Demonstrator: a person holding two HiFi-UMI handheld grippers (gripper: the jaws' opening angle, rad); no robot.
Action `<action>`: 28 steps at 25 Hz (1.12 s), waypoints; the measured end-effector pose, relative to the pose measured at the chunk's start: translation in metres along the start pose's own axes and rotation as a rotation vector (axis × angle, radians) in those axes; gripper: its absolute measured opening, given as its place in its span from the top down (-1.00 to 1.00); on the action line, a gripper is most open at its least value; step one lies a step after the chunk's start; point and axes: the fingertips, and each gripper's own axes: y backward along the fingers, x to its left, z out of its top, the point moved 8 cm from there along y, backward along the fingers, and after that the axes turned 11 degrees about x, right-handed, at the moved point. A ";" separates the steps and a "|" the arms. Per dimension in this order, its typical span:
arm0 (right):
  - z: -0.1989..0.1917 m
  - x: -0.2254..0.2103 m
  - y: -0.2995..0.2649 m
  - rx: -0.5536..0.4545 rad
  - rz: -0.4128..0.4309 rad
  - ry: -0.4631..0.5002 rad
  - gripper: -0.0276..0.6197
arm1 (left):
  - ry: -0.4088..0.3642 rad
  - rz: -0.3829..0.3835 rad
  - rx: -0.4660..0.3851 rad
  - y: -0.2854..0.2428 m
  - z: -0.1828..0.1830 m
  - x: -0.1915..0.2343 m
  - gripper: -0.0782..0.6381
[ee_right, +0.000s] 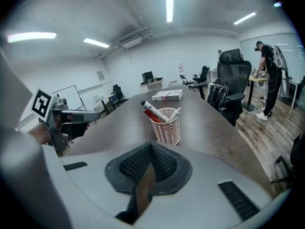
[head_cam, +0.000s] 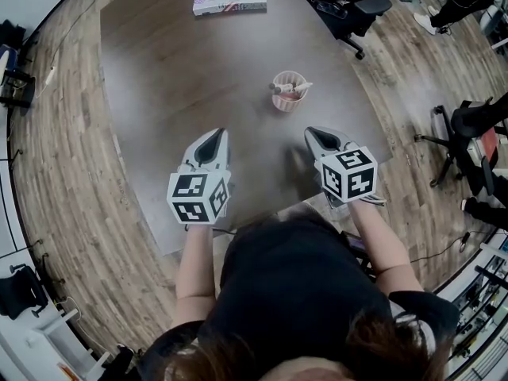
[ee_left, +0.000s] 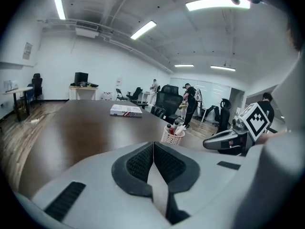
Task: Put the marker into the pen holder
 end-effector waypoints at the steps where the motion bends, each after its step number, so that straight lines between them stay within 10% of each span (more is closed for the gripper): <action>1: 0.001 0.001 0.001 -0.005 -0.002 0.000 0.86 | 0.017 0.003 -0.002 0.001 -0.003 0.002 0.70; 28: 0.003 0.021 0.004 -0.017 -0.005 0.038 0.86 | 0.098 0.037 0.035 0.017 -0.041 0.011 0.70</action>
